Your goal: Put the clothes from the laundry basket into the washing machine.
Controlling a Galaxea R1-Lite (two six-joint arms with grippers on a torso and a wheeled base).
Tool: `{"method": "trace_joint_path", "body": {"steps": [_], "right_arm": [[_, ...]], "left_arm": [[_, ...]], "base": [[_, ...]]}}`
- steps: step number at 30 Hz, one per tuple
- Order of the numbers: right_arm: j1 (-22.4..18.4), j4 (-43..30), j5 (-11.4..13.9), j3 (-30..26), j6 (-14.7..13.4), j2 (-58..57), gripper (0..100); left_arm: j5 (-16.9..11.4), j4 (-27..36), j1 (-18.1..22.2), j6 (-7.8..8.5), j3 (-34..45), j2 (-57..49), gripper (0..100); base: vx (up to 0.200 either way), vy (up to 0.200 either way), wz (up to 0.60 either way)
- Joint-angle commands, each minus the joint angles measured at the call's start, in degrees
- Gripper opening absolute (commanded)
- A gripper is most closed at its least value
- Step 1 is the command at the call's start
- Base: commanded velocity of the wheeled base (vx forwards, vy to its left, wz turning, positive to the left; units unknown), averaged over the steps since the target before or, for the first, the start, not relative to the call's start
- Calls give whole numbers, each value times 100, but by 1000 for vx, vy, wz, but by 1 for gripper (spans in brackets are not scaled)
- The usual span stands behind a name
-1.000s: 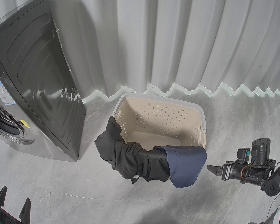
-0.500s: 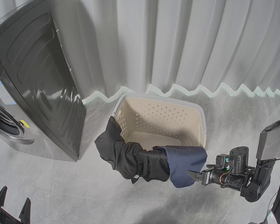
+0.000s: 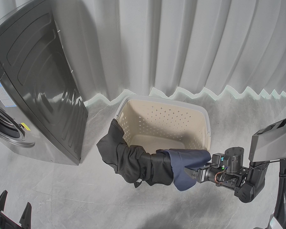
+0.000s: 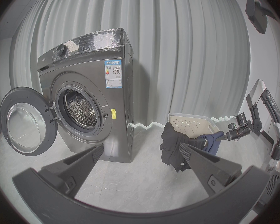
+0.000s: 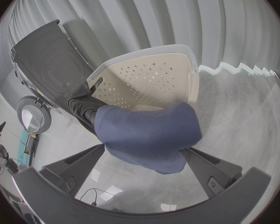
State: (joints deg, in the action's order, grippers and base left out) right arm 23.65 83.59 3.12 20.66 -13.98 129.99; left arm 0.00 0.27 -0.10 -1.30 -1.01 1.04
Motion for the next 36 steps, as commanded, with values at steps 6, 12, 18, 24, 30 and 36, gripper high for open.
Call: {"method": "trace_joint_path", "body": {"steps": [6, 12, 18, 24, 30, 36], "right_arm": [[-62, 26, 4, 439, 10, 440, 100], [-159, 34, -13, 720, 10, 466, 100], [-168, 114, -31, 729, 10, 475, 0], [-168, 456, -4, 632, 27, 589, 0], [-150, 465, 4, 395, 27, 501, 0], [-89, 465, 13, -221, 27, -263, 0]], "left_arm": [[0, 0, 1, -1, 84, -95, 100], [0, 0, 1, -1, 84, -95, 100], [0, 0, 1, -1, 84, -95, 100], [0, 0, 1, -1, 84, -95, 100], [0, 0, 1, -1, 84, -95, 100], [0, 0, 1, -1, 84, -95, 100]], "base": [[0, 0, 0], [0, 0, 0], [0, 0, 0], [0, 0, 0], [0, 0, 0], [0, 0, 0]]}}
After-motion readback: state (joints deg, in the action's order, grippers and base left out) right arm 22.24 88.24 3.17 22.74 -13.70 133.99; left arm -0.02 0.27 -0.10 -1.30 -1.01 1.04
